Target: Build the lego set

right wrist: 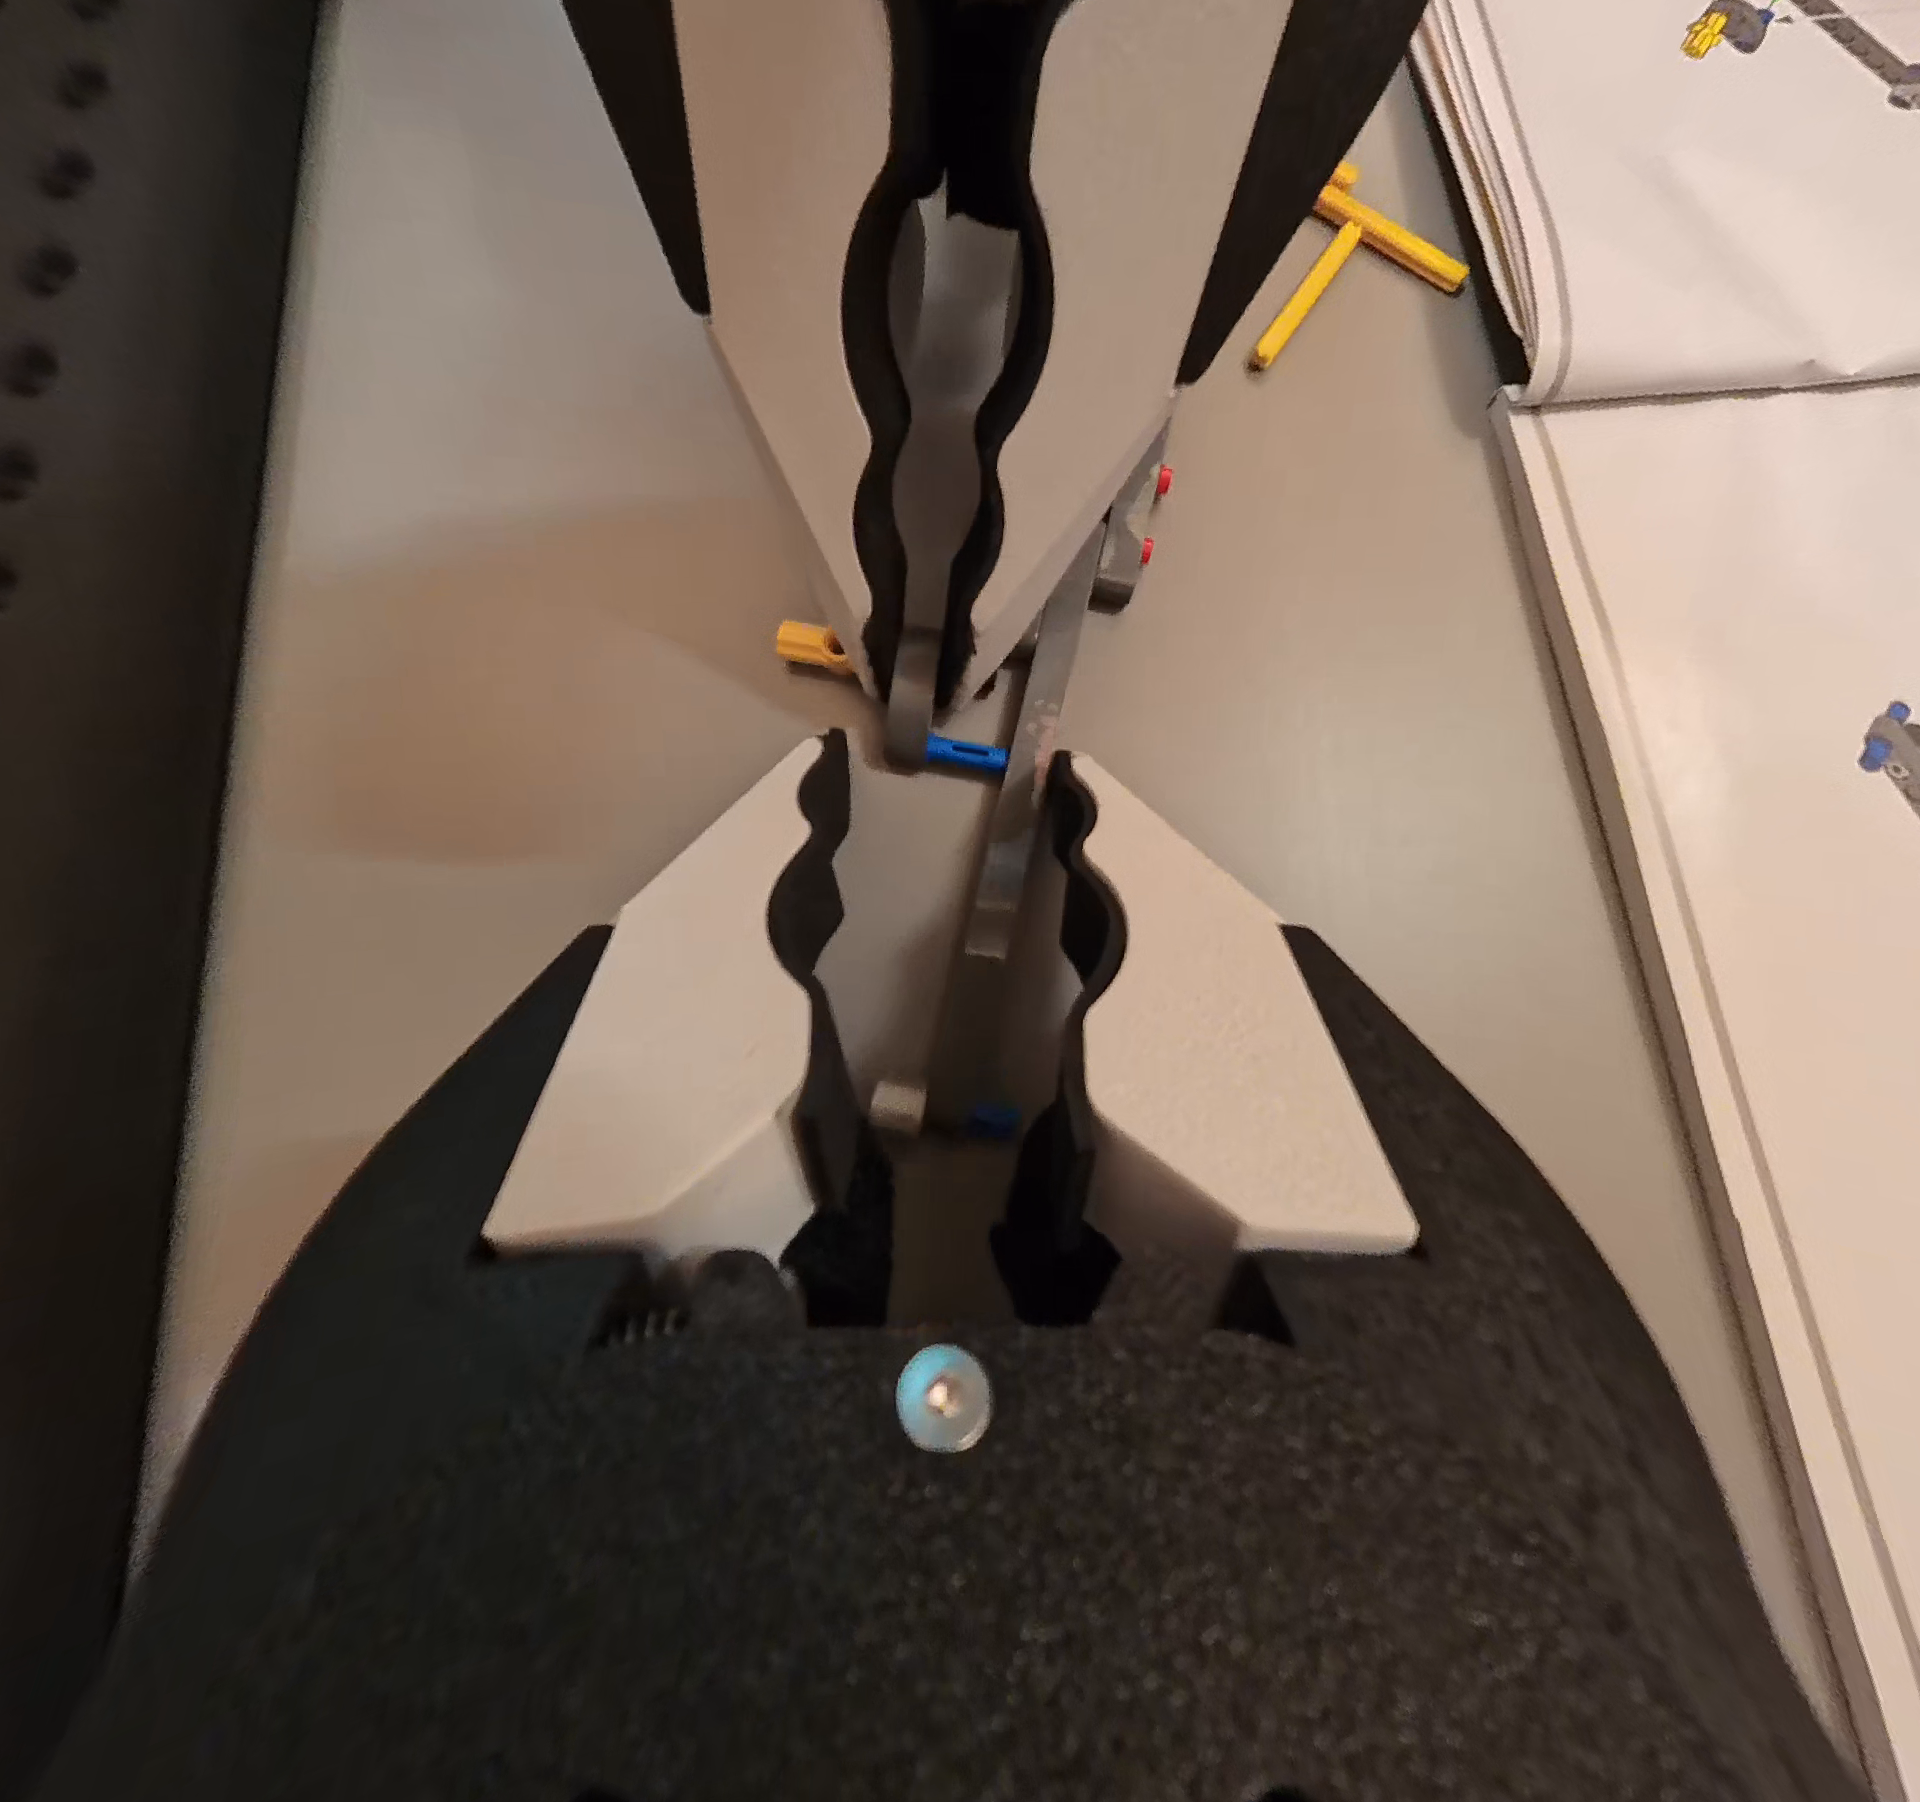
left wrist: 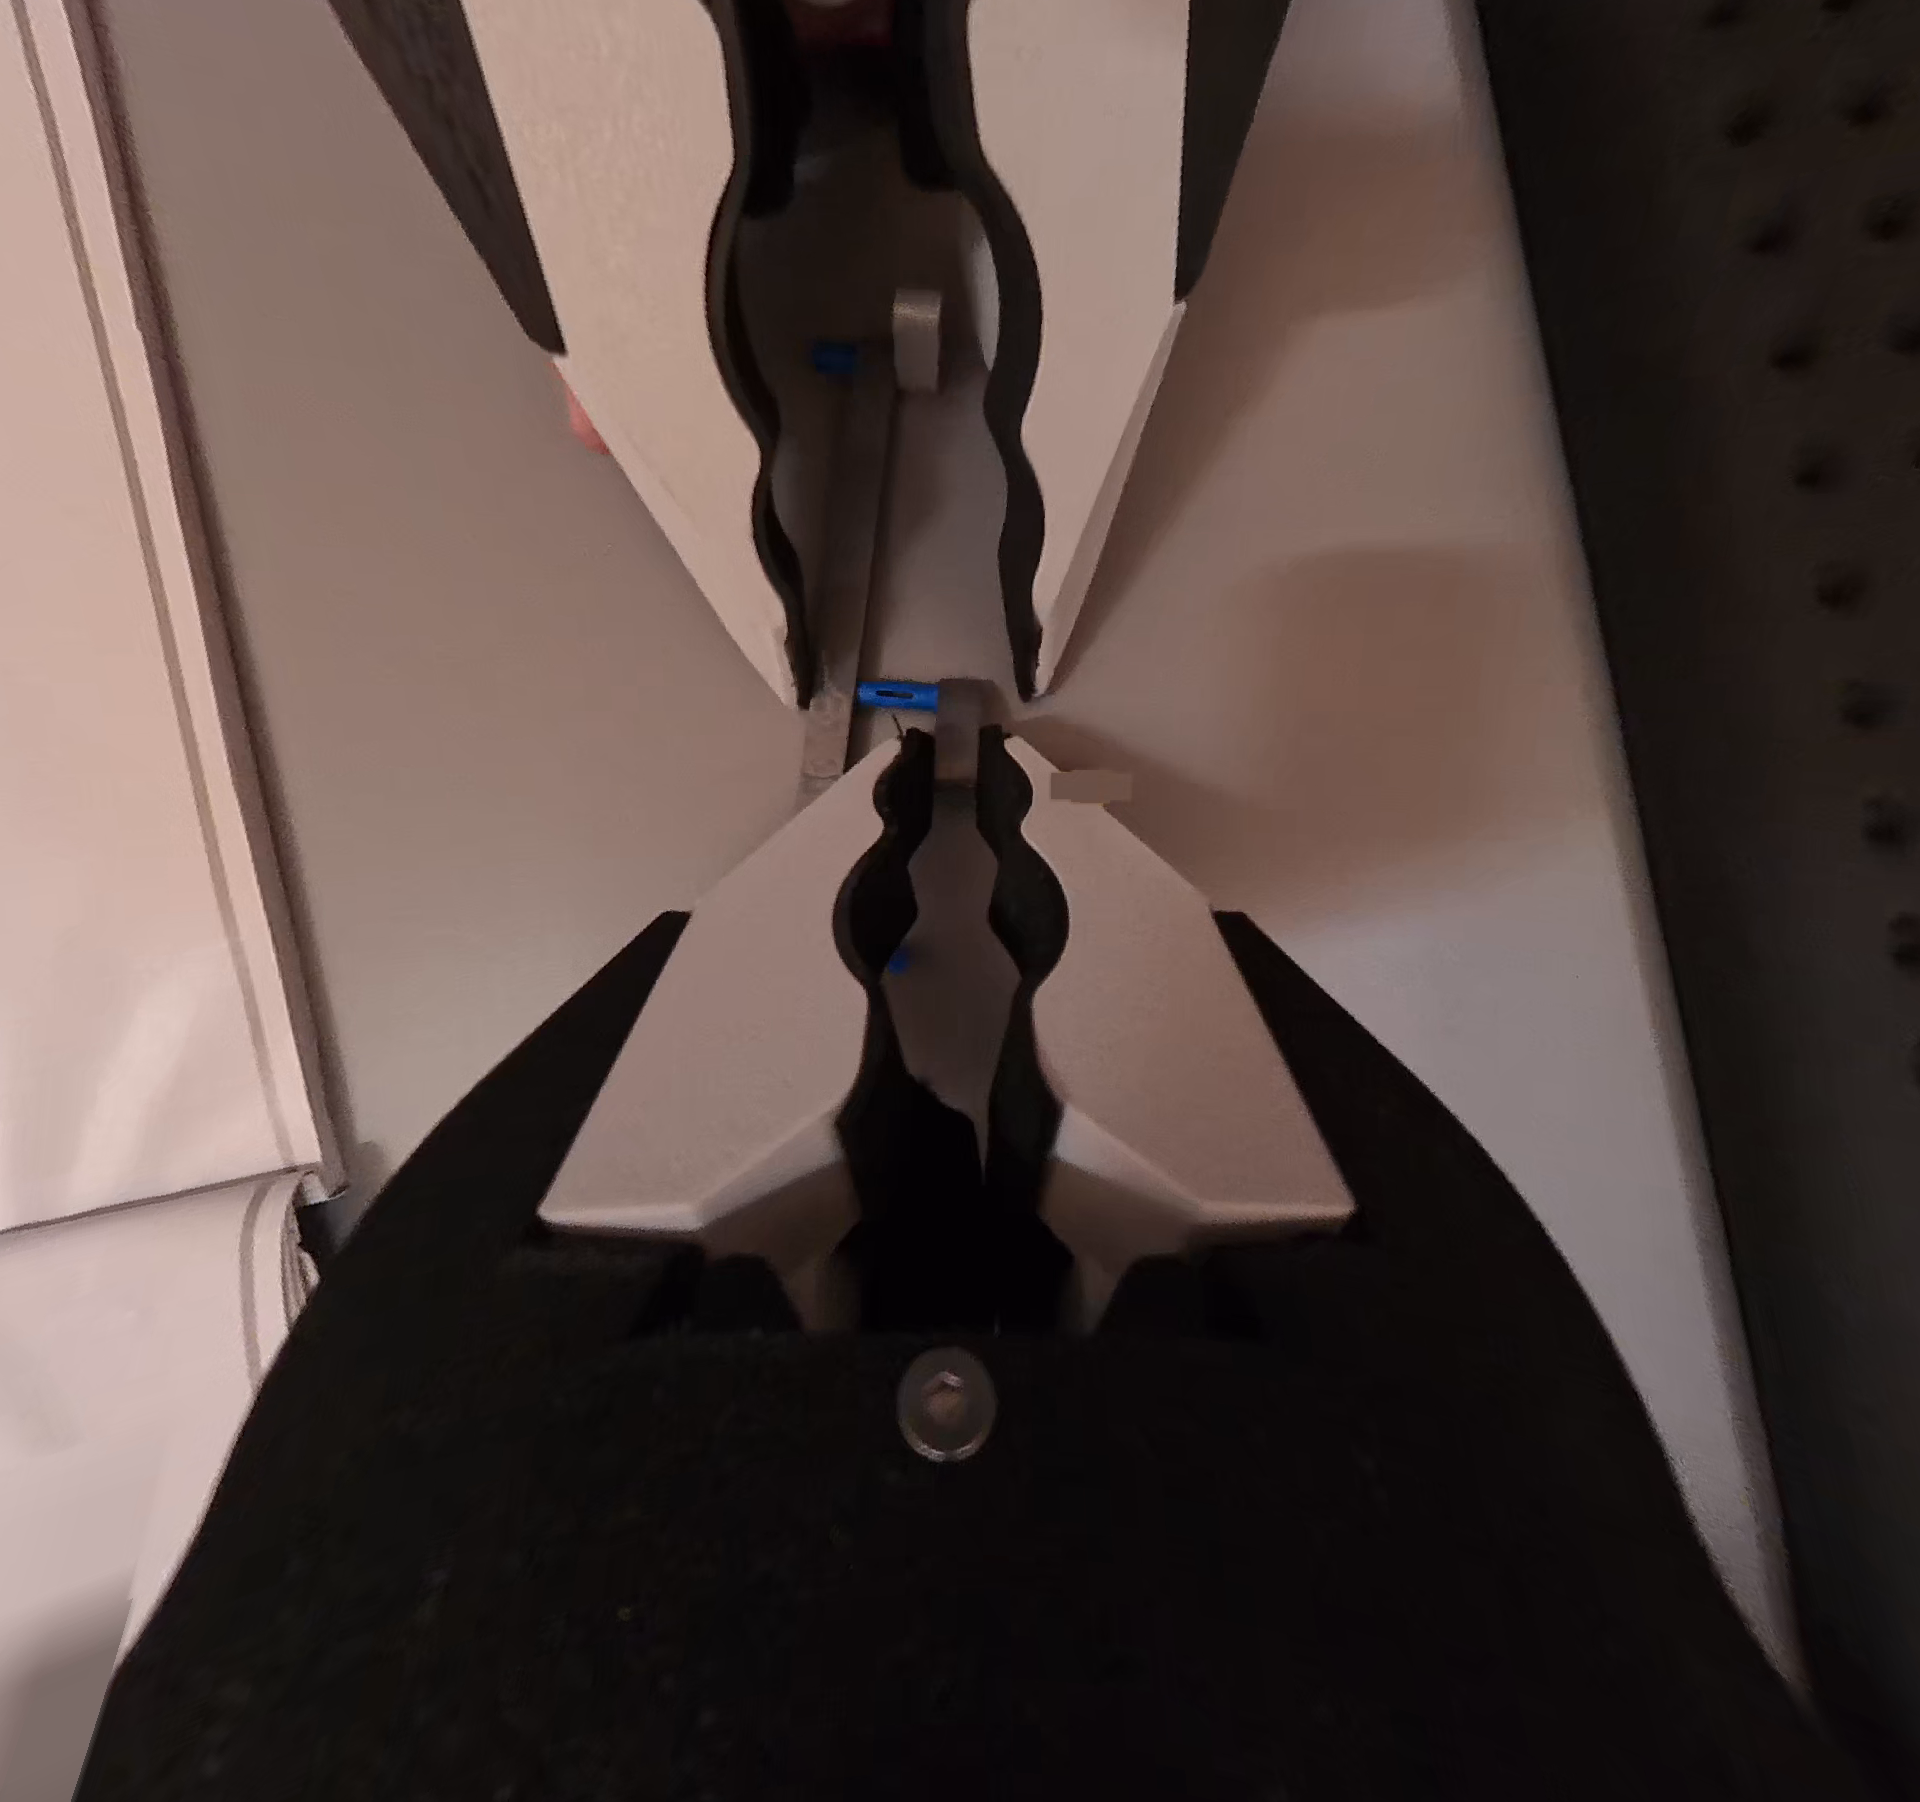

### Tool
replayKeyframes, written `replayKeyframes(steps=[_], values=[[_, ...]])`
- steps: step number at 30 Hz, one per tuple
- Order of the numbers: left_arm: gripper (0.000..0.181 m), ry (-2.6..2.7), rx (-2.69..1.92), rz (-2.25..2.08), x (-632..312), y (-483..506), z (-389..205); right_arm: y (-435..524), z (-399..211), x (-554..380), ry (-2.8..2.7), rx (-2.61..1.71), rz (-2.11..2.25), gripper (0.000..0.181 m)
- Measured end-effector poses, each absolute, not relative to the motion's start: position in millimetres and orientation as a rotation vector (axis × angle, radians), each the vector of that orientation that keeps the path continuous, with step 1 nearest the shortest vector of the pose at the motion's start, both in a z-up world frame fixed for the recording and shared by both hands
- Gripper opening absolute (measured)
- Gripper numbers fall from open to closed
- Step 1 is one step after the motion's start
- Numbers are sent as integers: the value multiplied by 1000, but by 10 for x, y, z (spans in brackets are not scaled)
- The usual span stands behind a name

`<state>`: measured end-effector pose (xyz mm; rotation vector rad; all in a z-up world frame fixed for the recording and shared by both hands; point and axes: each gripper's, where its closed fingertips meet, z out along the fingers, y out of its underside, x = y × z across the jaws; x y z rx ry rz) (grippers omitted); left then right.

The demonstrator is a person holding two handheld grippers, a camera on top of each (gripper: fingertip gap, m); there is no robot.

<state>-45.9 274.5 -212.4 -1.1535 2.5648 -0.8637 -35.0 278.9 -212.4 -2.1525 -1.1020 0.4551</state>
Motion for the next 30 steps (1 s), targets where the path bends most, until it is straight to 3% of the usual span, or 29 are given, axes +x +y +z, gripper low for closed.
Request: replayKeyframes(steps=[30], values=[[7, 2483, -1209, -853, -427, 2730, -2127, 2826, -2136, -352, -1035, -2162, 329, 31]])
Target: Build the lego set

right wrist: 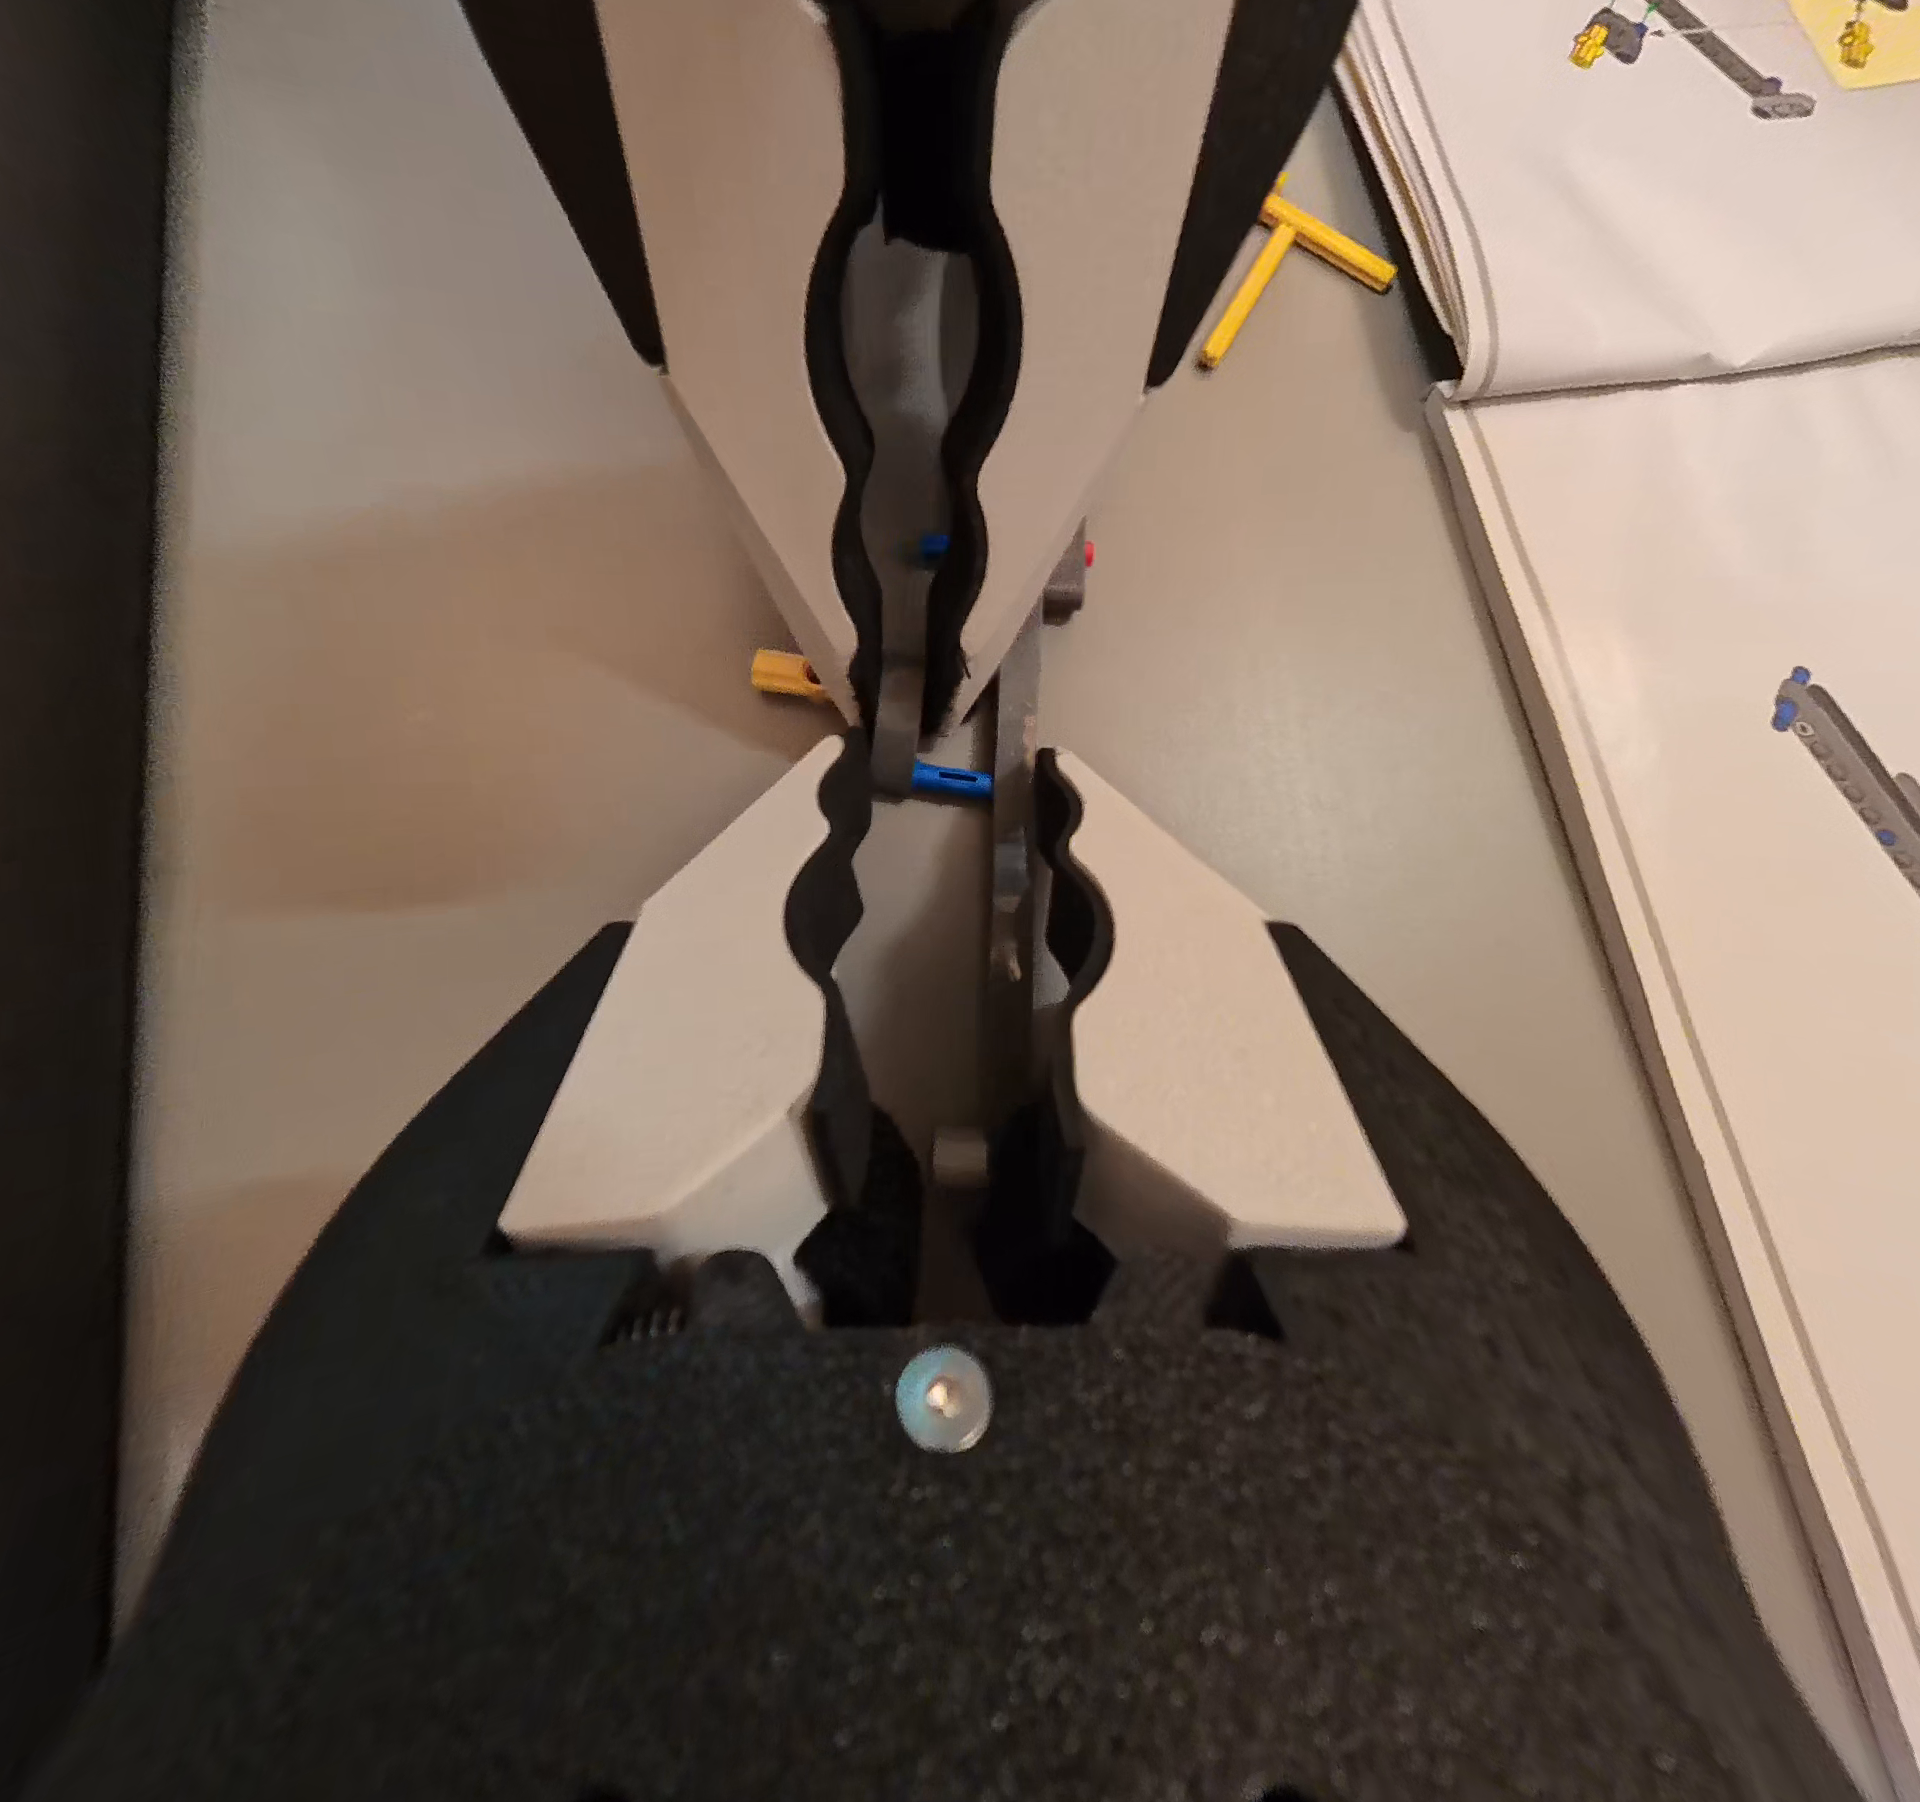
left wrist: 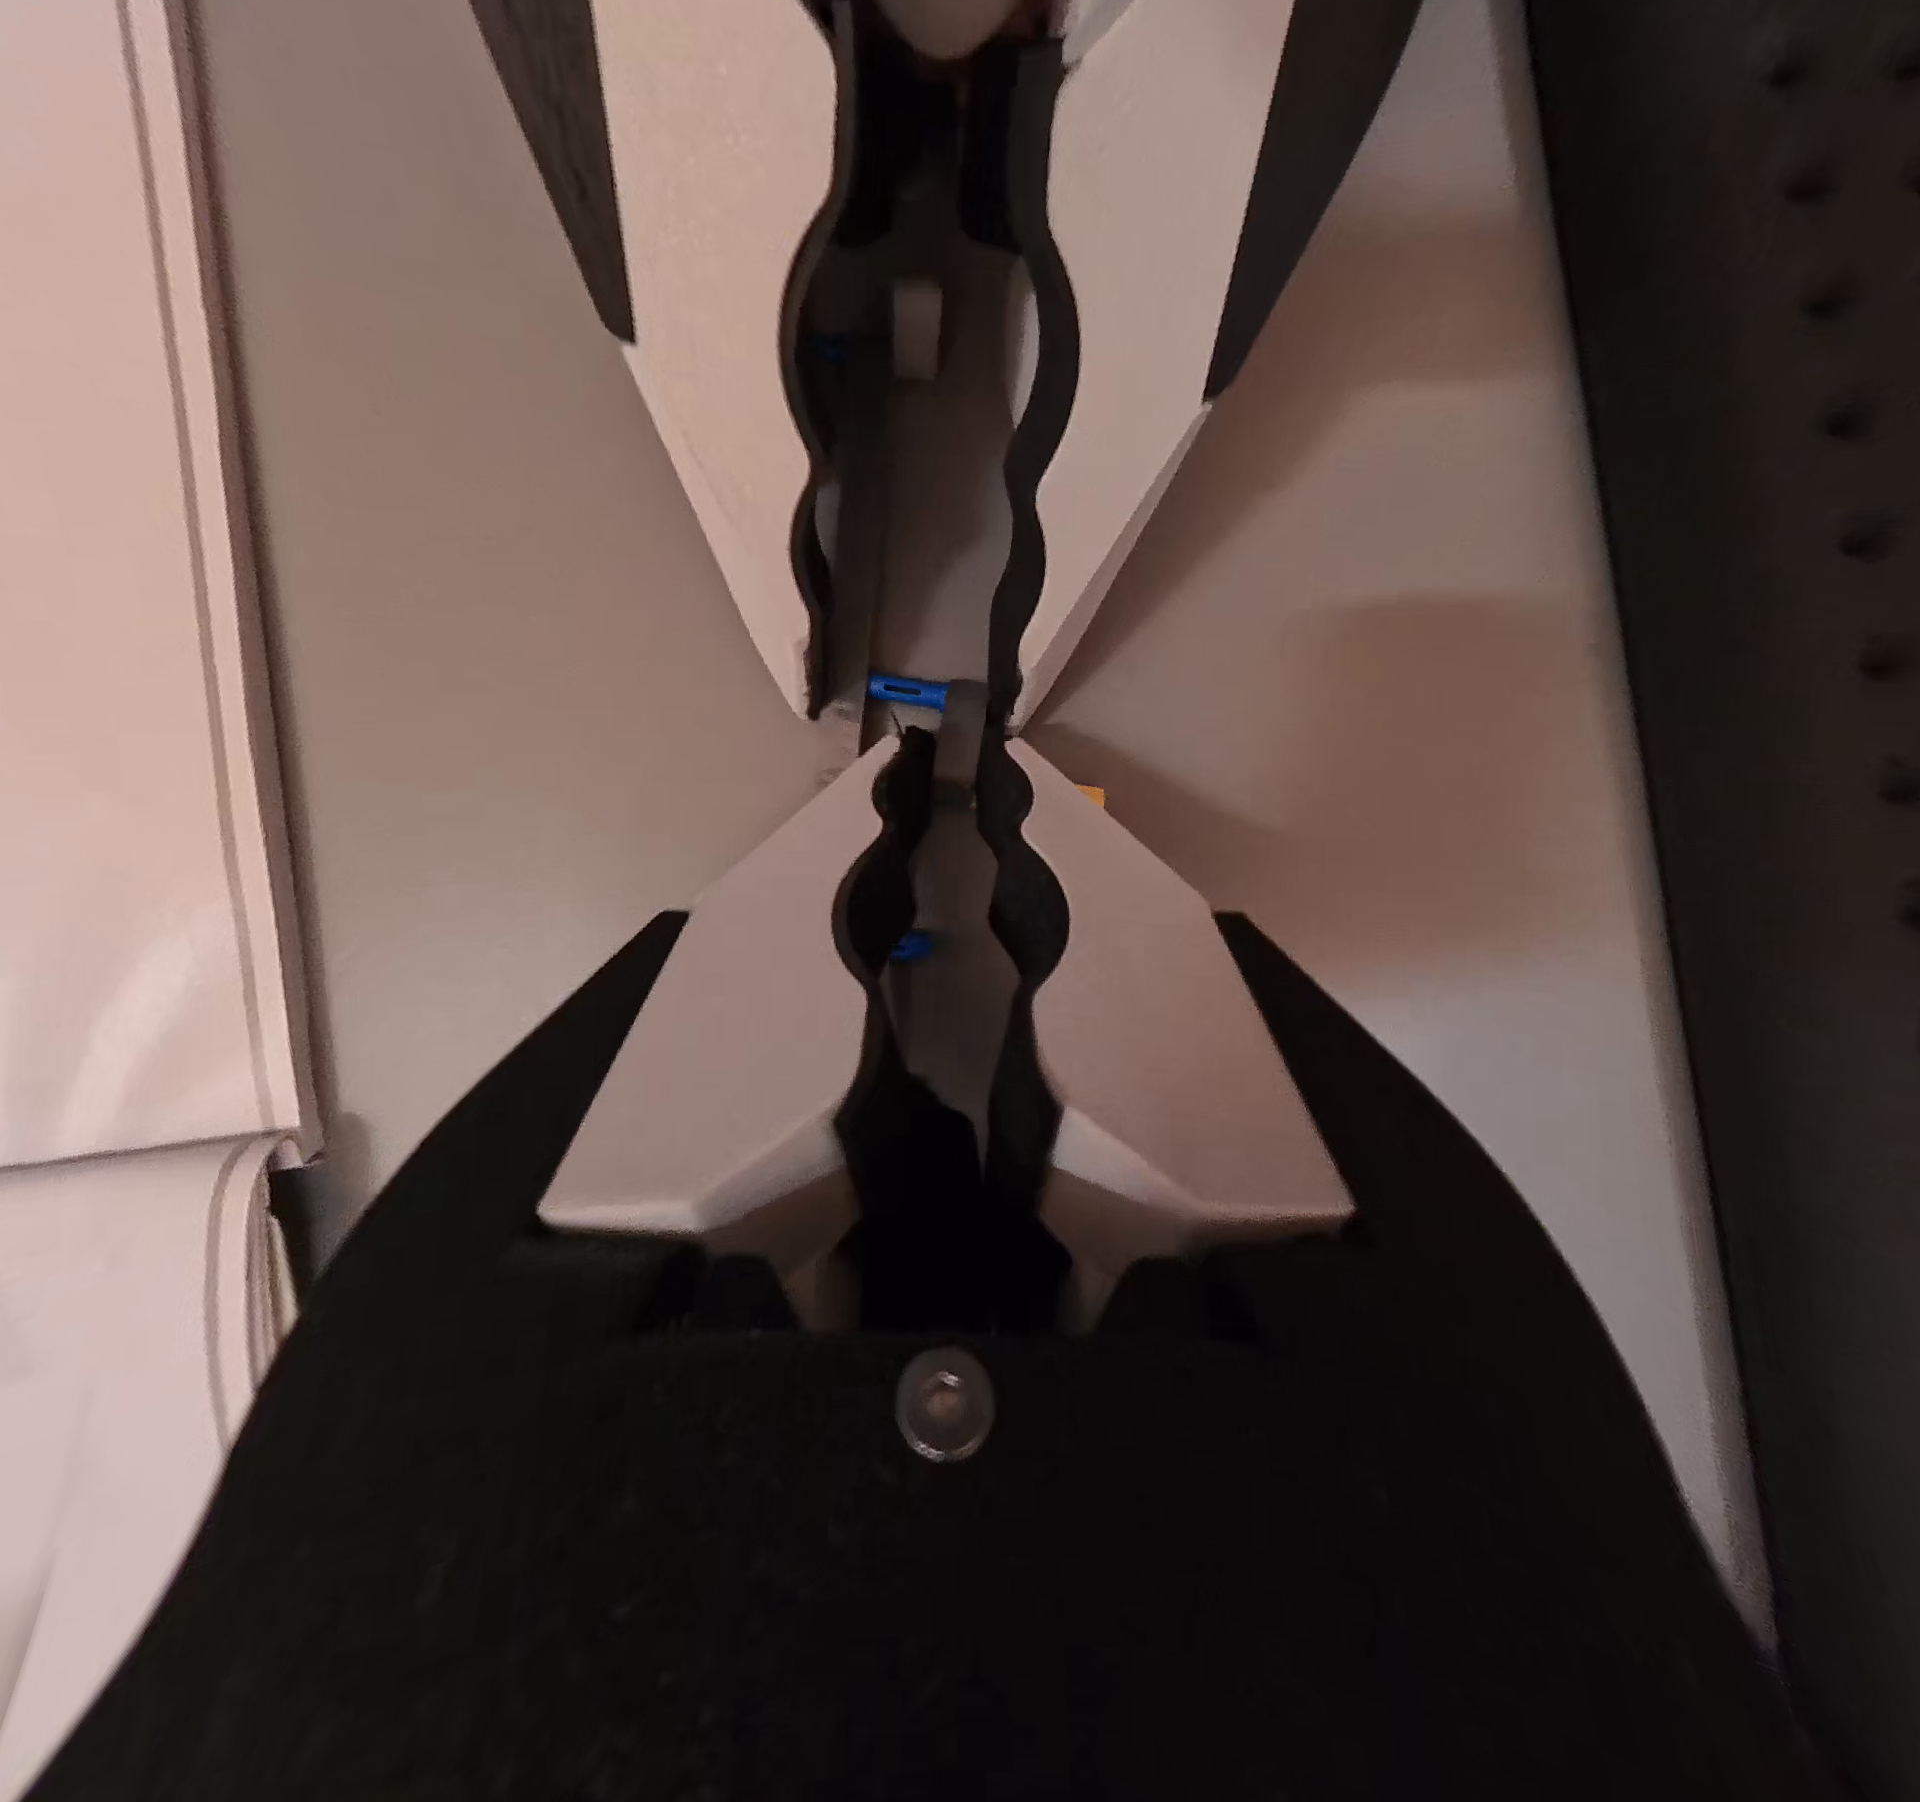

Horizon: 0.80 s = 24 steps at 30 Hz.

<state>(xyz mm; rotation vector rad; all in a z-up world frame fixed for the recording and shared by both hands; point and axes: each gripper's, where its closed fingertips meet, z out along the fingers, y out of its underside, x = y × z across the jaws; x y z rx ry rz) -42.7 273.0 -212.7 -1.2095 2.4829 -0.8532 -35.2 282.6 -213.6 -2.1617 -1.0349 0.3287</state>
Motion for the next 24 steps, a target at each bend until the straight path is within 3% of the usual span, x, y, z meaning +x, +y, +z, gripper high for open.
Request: replayKeyframes(steps=[24], values=[[7, 2420, -1219, -913, -404, 2728, -2126, 2794, -2144, -353, -1006, -2166, 316, 24]])
